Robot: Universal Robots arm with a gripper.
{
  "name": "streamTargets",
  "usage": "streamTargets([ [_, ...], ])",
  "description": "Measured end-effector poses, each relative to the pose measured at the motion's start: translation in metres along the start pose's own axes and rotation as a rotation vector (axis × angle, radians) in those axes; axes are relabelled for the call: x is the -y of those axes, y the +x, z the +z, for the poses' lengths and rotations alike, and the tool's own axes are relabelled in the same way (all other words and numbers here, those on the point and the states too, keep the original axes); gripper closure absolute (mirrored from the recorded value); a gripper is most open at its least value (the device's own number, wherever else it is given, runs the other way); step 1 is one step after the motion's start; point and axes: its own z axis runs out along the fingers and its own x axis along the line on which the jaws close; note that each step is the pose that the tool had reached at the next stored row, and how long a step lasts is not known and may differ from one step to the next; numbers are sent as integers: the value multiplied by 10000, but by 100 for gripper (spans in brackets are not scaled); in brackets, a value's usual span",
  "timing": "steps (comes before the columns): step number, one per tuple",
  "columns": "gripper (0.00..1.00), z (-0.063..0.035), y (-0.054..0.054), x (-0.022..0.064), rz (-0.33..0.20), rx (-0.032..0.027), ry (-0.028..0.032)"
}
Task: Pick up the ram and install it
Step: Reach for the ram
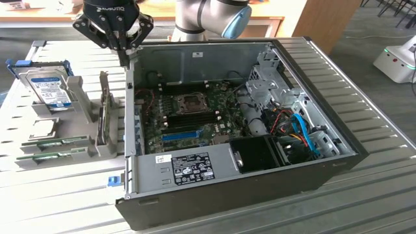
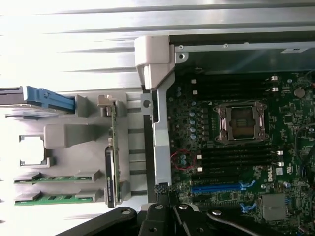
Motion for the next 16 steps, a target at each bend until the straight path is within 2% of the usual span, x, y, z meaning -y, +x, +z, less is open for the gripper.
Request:
streamTargets([
  [16,90,9,270,21,0,-30,3],
])
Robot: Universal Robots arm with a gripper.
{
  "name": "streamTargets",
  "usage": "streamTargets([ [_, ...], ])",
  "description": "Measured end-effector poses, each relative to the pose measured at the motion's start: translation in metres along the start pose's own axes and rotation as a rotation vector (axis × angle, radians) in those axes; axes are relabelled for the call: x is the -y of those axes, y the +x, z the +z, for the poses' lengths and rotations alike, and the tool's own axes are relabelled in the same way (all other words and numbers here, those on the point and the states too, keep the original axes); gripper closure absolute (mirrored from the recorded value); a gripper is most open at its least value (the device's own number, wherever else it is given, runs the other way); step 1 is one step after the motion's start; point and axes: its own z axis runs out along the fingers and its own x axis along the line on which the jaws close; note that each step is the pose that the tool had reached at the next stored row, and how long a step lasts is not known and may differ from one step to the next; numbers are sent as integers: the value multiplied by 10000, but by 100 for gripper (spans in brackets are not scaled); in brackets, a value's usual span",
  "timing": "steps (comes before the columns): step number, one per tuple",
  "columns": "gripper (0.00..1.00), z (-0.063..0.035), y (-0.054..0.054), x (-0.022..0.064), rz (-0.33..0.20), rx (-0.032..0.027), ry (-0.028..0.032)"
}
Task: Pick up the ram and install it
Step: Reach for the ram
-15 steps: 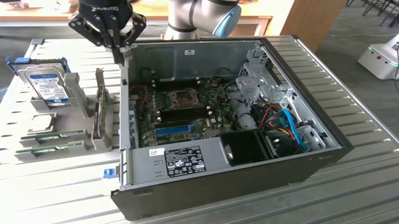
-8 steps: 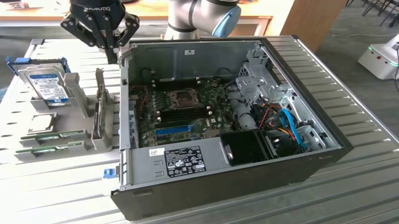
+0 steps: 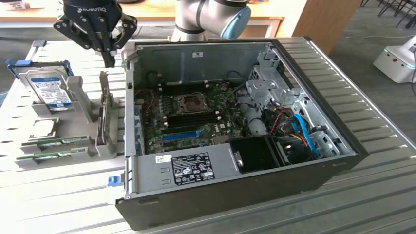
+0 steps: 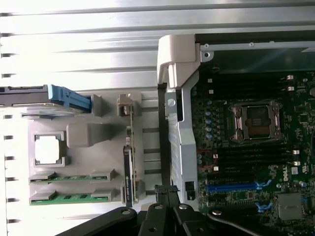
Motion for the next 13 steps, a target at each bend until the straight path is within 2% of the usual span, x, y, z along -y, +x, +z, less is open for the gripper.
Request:
streamTargets([
  [13,90,7,230,17,2,-25,2],
])
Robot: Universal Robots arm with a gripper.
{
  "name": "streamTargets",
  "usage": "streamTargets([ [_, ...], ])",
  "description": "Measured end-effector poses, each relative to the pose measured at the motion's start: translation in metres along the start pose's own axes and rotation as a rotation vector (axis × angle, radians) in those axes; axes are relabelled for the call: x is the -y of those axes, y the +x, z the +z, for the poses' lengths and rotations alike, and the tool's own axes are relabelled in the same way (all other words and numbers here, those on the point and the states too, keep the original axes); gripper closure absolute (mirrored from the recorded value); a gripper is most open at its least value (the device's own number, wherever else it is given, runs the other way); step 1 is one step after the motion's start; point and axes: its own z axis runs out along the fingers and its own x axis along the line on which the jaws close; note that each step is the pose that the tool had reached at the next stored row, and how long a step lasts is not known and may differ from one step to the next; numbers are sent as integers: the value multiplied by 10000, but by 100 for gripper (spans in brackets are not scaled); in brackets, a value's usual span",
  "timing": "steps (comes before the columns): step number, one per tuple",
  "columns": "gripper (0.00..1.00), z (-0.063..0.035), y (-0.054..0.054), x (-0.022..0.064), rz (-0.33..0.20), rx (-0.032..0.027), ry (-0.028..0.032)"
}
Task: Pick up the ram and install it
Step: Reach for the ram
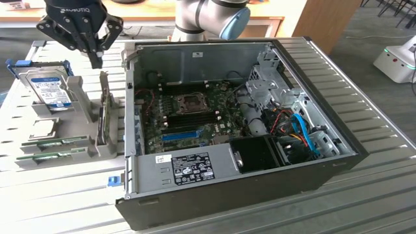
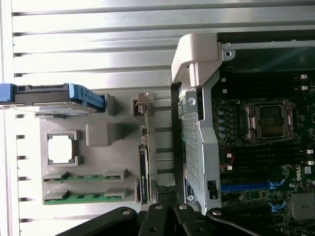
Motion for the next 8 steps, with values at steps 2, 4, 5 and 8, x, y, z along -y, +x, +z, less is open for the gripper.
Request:
streamTargets([
  [2,90,1,36,3,0,-4,1],
  [4,90,2,73,6,-1,-9,1],
  [5,90,3,93,7,0,-11,1],
  [8,90,5,148,11,1,-18,1],
])
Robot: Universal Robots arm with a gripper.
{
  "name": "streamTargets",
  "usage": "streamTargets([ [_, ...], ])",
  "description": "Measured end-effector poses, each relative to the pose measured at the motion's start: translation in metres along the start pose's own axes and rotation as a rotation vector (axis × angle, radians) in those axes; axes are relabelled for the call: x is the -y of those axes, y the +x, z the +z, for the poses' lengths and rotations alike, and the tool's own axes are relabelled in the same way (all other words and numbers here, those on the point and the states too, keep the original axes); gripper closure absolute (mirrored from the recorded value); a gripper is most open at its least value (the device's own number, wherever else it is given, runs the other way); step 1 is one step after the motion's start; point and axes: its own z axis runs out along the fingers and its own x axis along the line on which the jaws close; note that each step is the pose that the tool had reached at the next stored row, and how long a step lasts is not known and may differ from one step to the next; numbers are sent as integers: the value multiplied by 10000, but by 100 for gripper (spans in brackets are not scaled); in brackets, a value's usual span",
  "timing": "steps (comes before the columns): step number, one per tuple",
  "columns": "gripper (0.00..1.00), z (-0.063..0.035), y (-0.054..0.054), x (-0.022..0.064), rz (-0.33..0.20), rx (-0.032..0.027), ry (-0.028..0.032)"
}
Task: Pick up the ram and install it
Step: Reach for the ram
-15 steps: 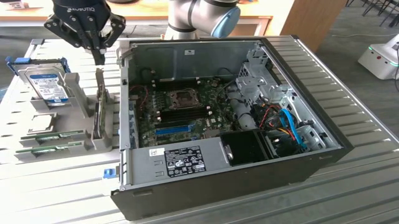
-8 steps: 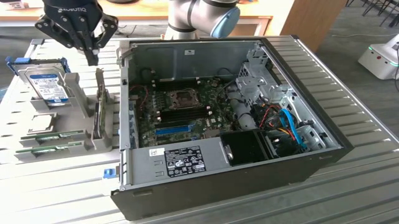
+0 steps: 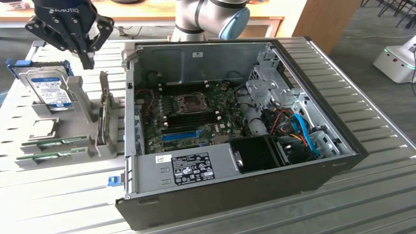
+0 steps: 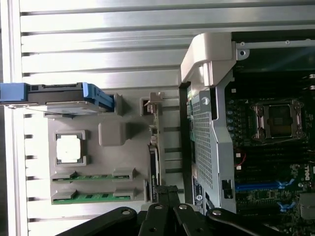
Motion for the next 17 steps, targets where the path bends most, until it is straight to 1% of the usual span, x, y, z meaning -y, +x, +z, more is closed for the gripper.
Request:
streamTargets([
  [17,90,10,328,25,1,-42,4],
])
